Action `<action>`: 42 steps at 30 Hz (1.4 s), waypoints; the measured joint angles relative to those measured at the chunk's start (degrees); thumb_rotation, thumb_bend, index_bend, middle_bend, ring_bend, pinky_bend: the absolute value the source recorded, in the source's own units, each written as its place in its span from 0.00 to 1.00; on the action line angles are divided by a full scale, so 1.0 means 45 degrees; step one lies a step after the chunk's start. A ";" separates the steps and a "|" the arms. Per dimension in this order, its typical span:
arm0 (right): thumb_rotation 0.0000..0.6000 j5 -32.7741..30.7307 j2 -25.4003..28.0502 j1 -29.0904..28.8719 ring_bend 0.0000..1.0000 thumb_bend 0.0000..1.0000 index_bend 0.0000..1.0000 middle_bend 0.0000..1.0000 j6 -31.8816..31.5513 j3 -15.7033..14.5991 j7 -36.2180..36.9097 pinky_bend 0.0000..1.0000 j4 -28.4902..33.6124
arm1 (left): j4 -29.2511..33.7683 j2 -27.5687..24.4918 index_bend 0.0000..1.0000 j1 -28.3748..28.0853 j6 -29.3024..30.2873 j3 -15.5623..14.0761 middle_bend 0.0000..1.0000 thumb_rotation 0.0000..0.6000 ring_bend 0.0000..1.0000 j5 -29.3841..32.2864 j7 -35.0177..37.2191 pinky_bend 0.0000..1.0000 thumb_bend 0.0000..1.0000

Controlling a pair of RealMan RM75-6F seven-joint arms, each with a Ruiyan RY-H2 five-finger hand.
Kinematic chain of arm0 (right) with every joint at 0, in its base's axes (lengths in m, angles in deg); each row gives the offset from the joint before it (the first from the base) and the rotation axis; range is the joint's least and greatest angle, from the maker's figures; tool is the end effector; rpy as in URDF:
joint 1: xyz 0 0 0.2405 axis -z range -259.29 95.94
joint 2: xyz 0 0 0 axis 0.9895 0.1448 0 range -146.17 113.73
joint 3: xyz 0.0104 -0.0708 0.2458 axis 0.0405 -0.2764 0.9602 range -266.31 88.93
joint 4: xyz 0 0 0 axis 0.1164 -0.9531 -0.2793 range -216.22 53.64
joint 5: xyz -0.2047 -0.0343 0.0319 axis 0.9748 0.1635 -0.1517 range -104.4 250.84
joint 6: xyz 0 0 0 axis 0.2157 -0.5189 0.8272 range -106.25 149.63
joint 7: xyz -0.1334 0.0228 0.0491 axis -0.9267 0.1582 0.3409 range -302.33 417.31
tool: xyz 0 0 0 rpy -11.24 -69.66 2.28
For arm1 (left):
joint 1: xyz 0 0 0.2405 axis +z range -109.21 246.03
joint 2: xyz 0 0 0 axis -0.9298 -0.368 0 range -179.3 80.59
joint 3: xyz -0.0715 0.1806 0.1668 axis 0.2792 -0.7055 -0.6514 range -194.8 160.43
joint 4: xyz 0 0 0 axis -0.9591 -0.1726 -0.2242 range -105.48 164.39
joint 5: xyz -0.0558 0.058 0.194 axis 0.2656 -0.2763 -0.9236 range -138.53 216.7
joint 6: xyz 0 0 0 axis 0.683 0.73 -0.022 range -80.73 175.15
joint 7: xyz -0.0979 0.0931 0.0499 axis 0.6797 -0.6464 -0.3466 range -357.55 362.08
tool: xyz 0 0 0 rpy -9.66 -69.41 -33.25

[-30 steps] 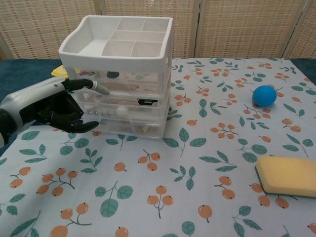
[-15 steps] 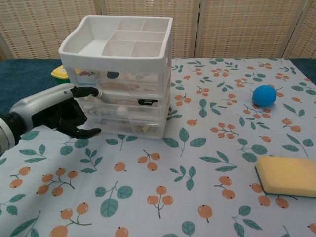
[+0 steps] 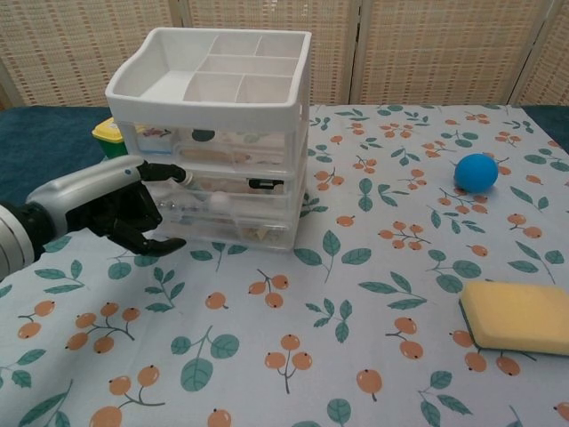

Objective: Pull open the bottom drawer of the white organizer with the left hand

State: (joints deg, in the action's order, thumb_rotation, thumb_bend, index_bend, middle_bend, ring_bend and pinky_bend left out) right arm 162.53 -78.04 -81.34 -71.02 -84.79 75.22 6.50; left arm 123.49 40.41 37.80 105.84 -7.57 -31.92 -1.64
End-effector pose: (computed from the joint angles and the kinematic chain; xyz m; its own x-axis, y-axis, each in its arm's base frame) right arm -0.3260 -0.1553 0.1961 0.2173 0.1128 0.9696 -0.9753 -0.0153 0.2203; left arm -0.1556 0.2810 -0.0220 0.0478 0.3961 0.9170 0.9690 -0.2413 0.0538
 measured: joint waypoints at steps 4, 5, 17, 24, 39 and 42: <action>1.00 -0.0002 -0.0006 -0.0002 0.00 0.25 0.00 0.10 0.0003 0.0008 0.0028 0.00 -0.0030 | 0.0178 -0.0129 0.31 -0.0030 0.0062 -0.0030 1.00 1.00 1.00 0.0006 -0.0036 1.00 0.28; 1.00 -0.0001 -0.0010 -0.0004 0.00 0.25 0.00 0.10 0.0003 0.0012 0.0037 0.00 -0.0038 | 0.0225 -0.0166 0.31 -0.0029 0.0085 -0.0054 1.00 1.00 1.00 -0.0014 -0.0044 1.00 0.28; 1.00 -0.0002 -0.0006 -0.0024 0.00 0.25 0.00 0.10 -0.0018 0.0065 0.0055 0.00 -0.0059 | 0.1008 -0.0883 0.35 0.0031 0.0175 -0.0663 1.00 1.00 1.00 -0.0496 -0.0327 1.00 0.28; 1.00 0.0105 -0.0024 -0.0149 0.00 0.25 0.00 0.10 0.0142 0.0036 0.0040 0.00 -0.0052 | 0.1523 -0.1229 0.35 0.0047 0.0147 -0.0991 1.00 1.00 1.00 -0.0709 -0.0562 1.00 0.28; 1.00 0.0139 -0.0001 -0.0168 0.00 0.25 0.00 0.10 0.0141 0.0008 -0.0037 0.00 -0.0026 | 0.2384 -0.1857 0.36 -0.0026 -0.0057 -0.1558 1.00 1.00 1.00 -0.1080 -0.0960 1.00 0.28; 1.00 0.0146 0.0054 -0.0148 0.00 0.25 0.00 0.10 0.0083 0.0014 -0.0065 0.00 0.0012 | 0.2500 -0.1973 0.35 -0.0043 -0.0058 -0.1608 1.00 1.00 1.00 -0.1195 -0.1004 1.00 0.28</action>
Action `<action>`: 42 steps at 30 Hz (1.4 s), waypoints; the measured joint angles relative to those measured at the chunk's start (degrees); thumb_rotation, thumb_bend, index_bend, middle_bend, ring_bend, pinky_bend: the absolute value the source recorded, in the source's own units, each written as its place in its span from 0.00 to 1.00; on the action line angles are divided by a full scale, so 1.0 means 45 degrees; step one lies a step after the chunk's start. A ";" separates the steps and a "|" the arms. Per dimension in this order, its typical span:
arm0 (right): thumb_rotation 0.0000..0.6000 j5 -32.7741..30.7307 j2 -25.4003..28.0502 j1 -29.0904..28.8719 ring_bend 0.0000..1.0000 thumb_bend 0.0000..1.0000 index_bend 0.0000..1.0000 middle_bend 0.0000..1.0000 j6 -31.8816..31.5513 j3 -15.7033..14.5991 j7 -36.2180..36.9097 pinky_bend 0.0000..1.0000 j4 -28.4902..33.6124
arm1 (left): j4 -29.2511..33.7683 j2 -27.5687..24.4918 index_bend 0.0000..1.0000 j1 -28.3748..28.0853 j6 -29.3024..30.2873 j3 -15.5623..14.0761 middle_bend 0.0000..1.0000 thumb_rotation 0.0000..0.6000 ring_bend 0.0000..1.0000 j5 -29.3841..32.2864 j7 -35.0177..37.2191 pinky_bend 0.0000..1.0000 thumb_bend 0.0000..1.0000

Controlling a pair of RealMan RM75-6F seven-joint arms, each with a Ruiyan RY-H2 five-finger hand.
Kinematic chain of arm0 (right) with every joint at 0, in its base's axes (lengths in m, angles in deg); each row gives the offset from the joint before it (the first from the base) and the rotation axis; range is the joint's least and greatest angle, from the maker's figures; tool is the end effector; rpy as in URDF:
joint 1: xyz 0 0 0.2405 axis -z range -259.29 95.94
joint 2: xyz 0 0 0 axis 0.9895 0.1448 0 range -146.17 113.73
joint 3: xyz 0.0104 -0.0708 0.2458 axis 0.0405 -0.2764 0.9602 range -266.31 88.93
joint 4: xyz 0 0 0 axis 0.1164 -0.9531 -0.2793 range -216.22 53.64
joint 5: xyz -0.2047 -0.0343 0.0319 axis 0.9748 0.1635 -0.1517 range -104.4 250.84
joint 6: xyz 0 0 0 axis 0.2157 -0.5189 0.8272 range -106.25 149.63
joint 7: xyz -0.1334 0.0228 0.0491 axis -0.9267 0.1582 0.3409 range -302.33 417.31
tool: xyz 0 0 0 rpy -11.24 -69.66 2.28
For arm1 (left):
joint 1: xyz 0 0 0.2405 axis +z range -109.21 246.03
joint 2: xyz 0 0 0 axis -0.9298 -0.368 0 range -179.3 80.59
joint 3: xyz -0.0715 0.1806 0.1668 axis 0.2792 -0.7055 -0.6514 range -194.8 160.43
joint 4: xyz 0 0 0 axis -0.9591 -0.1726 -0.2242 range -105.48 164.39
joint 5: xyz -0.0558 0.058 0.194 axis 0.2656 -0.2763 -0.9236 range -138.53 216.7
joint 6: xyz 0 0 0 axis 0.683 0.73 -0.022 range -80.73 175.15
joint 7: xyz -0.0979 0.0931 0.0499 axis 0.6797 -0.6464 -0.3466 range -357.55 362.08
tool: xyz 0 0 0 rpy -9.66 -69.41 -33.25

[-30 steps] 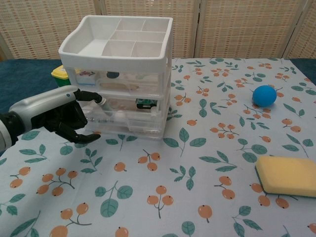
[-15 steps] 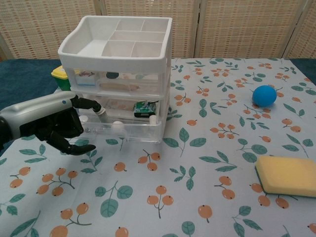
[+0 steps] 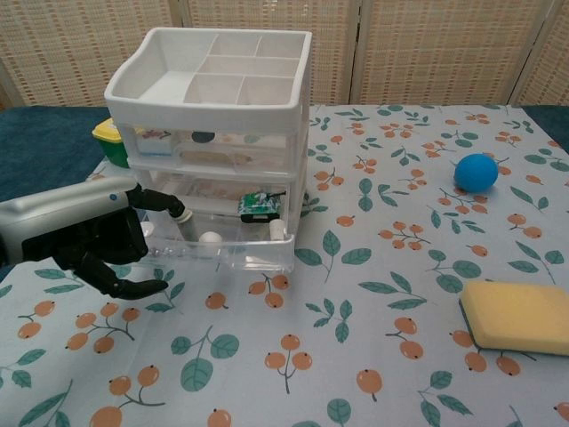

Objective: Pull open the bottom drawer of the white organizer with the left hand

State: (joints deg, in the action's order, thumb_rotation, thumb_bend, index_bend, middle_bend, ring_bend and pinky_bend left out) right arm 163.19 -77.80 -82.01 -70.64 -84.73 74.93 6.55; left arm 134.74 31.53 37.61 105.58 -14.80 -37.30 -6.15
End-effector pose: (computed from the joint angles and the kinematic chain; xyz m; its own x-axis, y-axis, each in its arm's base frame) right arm -0.3232 -0.1594 0.1959 0.2241 0.1068 0.9687 -0.9728 -0.0355 0.2289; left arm -0.1478 0.2404 -0.0008 0.2004 0.4673 0.8611 0.9269 -0.3750 -0.0122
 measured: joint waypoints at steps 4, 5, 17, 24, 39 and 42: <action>1.00 0.0005 0.0050 0.0020 0.00 0.25 0.00 0.10 -0.0023 -0.0006 -0.0029 0.00 0.0056 | 0.0152 -0.0107 0.34 0.0027 0.0151 -0.0022 1.00 1.00 1.00 -0.0176 0.0033 1.00 0.28; 1.00 0.0008 0.0055 0.0020 0.00 0.25 0.00 0.10 -0.0024 -0.0007 -0.0032 0.00 0.0066 | 0.0189 -0.0146 0.33 0.0033 0.0168 -0.0031 1.00 1.00 1.00 -0.0221 0.0063 1.00 0.28; 1.00 0.0028 0.0254 0.0098 0.00 0.25 0.00 0.10 -0.0146 -0.0022 -0.0160 0.00 0.0215 | 0.0596 -0.1162 0.27 -0.0060 0.0235 -0.0211 1.00 1.00 1.00 -0.1191 0.0360 1.00 0.28; 1.00 0.0117 0.0328 0.0087 0.00 0.25 0.00 0.10 -0.0187 -0.0021 -0.0248 0.00 0.0274 | 0.0522 -0.1252 0.30 -0.0119 0.0496 -0.0068 1.00 1.00 1.00 -0.1641 0.0591 1.00 0.28; 1.00 0.0356 0.0908 0.0133 0.00 0.25 0.00 0.10 -0.0471 0.0015 -0.1013 0.00 0.1053 | -0.3686 -0.1107 0.39 -0.1594 0.1987 0.0688 1.00 1.00 1.00 -0.5854 0.1874 1.00 0.28; 1.00 0.0370 0.0979 0.0145 0.00 0.25 0.00 0.10 -0.0473 0.0005 -0.1148 0.00 0.1202 | -0.4644 -0.0992 0.39 -0.2118 0.2184 0.0676 1.00 1.00 1.00 -0.6661 0.1930 1.00 0.28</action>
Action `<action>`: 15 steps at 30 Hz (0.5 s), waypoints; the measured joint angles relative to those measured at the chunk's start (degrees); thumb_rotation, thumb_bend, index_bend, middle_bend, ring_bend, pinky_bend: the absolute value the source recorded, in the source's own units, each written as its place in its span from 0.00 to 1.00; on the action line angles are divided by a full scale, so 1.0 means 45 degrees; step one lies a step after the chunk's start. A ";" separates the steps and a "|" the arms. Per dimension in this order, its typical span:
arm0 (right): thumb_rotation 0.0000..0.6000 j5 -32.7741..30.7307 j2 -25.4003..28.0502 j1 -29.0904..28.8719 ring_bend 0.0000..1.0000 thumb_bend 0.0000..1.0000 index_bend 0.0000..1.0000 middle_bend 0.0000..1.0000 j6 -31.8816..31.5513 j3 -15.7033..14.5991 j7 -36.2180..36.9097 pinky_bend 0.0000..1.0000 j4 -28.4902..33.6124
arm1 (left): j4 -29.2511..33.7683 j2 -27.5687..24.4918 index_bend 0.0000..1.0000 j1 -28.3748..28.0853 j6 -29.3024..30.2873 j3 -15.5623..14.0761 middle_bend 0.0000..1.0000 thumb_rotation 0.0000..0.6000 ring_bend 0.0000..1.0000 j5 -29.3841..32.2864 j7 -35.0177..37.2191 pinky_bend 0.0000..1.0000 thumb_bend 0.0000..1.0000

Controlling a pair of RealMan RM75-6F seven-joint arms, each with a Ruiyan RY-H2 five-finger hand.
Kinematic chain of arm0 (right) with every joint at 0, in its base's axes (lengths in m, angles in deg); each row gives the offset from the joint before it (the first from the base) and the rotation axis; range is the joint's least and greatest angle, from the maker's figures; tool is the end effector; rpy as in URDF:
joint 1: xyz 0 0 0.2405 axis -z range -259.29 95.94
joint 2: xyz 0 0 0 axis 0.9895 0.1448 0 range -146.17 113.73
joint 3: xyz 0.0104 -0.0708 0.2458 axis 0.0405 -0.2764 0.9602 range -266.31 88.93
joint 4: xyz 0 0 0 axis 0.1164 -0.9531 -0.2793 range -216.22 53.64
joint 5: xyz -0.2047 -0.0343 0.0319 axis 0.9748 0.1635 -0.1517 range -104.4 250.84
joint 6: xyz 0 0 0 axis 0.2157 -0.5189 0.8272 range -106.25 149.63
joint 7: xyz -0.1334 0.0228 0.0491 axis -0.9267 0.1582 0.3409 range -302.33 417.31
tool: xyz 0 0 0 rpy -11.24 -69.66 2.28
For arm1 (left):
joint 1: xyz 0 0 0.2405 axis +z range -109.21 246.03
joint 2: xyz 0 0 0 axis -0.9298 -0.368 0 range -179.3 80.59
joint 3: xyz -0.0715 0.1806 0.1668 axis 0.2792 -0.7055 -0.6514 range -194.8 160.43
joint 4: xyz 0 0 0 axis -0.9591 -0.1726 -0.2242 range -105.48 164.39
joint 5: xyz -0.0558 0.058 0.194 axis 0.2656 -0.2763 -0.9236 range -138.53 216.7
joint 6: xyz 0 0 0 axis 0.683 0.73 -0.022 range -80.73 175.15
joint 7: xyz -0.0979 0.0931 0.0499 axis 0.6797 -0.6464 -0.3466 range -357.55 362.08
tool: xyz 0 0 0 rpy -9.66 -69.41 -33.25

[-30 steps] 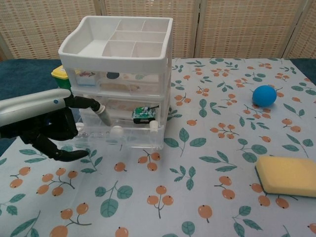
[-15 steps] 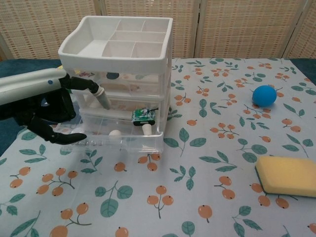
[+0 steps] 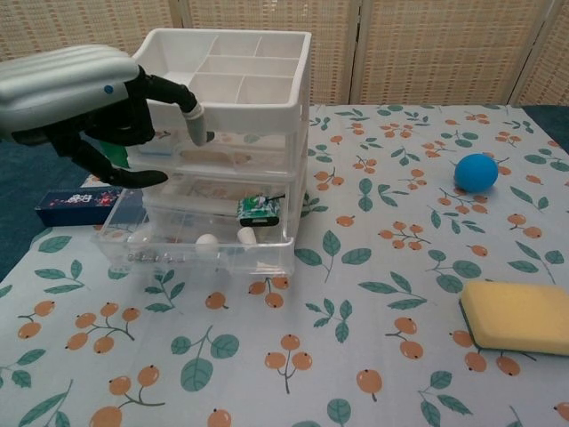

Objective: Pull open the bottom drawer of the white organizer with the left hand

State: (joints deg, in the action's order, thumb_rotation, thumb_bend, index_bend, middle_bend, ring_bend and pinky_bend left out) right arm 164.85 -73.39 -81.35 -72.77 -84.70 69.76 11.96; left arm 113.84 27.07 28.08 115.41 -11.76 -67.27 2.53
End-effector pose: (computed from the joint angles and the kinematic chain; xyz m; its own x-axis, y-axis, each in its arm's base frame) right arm -0.3049 -0.1551 0.2133 0.2913 0.1350 0.9471 -0.9519 -0.0573 0.3009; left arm -0.1274 0.3086 0.0523 0.4845 -0.0578 0.8729 0.5128 -0.7896 -0.3369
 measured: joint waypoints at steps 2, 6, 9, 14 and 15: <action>1.00 -0.0008 0.0020 0.0004 0.00 0.25 0.00 0.10 0.0018 -0.0009 -0.0069 0.00 0.0064 | -0.0446 0.0071 0.40 -0.0313 0.0069 -0.0040 1.00 1.00 1.00 -0.0415 -0.0052 1.00 0.28; 1.00 -0.0032 0.0035 -0.0002 0.00 0.25 0.00 0.10 0.0084 -0.0028 -0.0175 0.00 0.0162 | -0.1236 0.0250 0.40 -0.1018 0.0030 -0.0251 1.00 1.00 1.00 -0.1194 -0.0269 1.00 0.28; 1.00 -0.0046 0.0028 -0.0004 0.00 0.25 0.00 0.10 0.0105 -0.0035 -0.0230 0.00 0.0208 | -0.1608 0.0405 0.40 -0.1390 -0.0053 -0.0398 1.00 1.00 1.00 -0.1522 -0.0443 1.00 0.28; 1.00 -0.0101 0.0010 0.0007 0.00 0.25 0.00 0.10 0.0153 -0.0052 -0.0254 0.00 0.0222 | -0.2237 0.0751 0.40 -0.1778 -0.0064 -0.0579 1.00 1.00 1.00 -0.1830 -0.0701 1.00 0.28; 1.00 -0.0110 0.0004 0.0009 0.00 0.25 0.00 0.10 0.0158 -0.0054 -0.0250 0.00 0.0216 | -0.2405 0.0833 0.40 -0.1863 -0.0079 -0.0630 1.00 1.00 1.00 -0.1891 -0.0820 1.00 0.28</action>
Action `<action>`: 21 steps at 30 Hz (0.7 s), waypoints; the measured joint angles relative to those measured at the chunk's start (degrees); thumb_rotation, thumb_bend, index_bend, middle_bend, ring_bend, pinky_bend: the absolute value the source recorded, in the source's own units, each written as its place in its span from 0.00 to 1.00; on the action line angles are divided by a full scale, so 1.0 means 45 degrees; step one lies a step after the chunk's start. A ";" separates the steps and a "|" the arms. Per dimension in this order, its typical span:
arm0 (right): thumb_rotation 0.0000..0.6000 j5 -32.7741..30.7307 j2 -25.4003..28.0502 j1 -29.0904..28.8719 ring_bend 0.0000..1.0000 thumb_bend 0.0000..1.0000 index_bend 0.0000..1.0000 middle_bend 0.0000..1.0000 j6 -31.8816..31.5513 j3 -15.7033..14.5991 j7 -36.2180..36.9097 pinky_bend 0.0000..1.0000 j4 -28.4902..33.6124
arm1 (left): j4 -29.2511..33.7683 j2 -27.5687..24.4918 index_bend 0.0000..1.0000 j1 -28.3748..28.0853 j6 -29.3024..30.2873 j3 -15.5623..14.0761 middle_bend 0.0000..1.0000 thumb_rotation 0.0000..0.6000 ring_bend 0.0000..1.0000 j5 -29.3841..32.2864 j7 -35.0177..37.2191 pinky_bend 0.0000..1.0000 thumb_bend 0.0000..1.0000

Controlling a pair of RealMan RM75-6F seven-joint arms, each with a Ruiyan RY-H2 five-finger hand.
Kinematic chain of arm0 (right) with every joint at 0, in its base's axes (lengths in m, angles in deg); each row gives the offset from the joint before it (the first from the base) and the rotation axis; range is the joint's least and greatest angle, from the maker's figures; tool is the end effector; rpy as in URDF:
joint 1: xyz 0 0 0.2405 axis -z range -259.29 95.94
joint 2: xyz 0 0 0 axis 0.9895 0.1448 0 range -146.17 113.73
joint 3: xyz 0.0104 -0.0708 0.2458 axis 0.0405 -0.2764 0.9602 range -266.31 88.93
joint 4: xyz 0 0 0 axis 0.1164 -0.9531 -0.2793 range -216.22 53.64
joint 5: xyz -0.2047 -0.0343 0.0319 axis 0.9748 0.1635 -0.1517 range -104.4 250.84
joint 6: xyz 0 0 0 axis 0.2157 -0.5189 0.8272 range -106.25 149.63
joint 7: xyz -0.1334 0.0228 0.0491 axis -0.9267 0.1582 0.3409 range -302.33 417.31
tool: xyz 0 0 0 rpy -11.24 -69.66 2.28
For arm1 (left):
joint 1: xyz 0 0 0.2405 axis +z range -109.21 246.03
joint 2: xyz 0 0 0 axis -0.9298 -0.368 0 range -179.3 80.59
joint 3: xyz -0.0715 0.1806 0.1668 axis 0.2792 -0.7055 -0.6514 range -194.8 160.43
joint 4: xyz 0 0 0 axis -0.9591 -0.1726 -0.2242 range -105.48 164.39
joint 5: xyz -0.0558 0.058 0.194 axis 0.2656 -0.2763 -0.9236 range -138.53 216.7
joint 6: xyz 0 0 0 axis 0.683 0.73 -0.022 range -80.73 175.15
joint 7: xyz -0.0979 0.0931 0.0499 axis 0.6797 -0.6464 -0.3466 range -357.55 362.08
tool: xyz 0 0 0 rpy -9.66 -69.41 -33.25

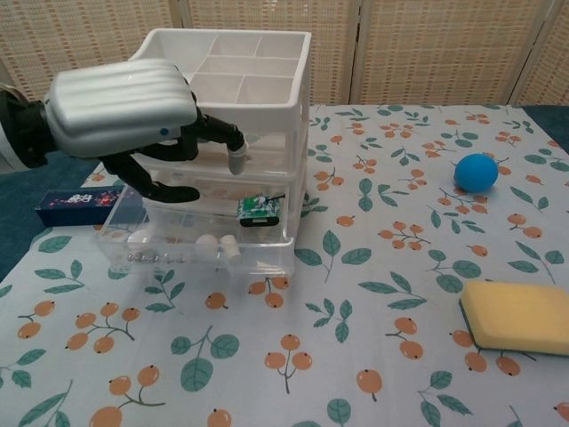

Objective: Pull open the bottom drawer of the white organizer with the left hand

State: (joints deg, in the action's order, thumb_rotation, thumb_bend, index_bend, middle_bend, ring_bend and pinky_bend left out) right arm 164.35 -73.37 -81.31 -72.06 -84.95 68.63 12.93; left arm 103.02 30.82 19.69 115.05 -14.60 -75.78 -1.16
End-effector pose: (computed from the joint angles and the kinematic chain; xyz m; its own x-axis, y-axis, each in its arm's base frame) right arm -0.3043 -0.1543 0.2103 0.2961 0.1212 0.9474 -0.9520 -0.0431 0.3030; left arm -0.1099 0.3267 0.0280 0.6066 -0.2684 0.7483 0.1920 -0.8640 -0.4655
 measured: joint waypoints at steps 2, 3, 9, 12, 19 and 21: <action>1.00 -0.0011 -0.0007 0.0005 0.00 0.25 0.00 0.10 0.0002 -0.0002 0.0013 0.00 -0.0014 | -0.0235 0.0107 0.39 -0.0127 -0.0042 -0.0088 1.00 1.00 1.00 -0.0082 -0.0193 1.00 0.28; 1.00 -0.0029 -0.0012 0.0009 0.00 0.25 0.00 0.10 0.0010 -0.0003 0.0020 0.00 -0.0025 | -0.0377 0.0177 0.39 -0.0209 -0.0095 -0.0168 1.00 1.00 1.00 -0.0101 -0.0259 1.00 0.28; 1.00 -0.0114 -0.0069 0.0008 0.00 0.25 0.00 0.10 0.0097 -0.0012 0.0061 0.00 -0.0079 | -0.0747 0.0295 0.40 -0.0470 -0.0271 -0.0545 1.00 1.00 1.00 -0.0154 -0.0382 1.00 0.28; 1.00 -0.0137 -0.0102 -0.0003 0.00 0.25 0.00 0.10 0.0134 -0.0012 0.0080 0.00 -0.0111 | -0.0973 0.0336 0.40 -0.0552 -0.0261 -0.0675 1.00 1.00 1.00 -0.0301 -0.0619 1.00 0.28; 1.00 -0.0183 -0.0115 0.0000 0.00 0.25 0.00 0.10 0.0182 -0.0016 0.0060 0.00 -0.0113 | -0.1478 0.0512 0.40 -0.0742 -0.0348 -0.1147 1.00 1.00 1.00 -0.0389 -0.0843 1.00 0.28; 1.00 -0.0199 -0.0113 0.0004 0.00 0.25 0.00 0.10 0.0189 -0.0017 0.0045 0.00 -0.0102 | -0.1522 0.0525 0.39 -0.0769 -0.0421 -0.1276 1.00 1.00 1.00 -0.0331 -0.0849 1.00 0.27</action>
State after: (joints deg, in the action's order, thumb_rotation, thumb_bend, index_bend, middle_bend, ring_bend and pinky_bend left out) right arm 163.46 -73.88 -81.29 -71.21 -85.03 68.84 12.47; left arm 96.17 33.18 16.23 113.16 -20.34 -77.27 -4.98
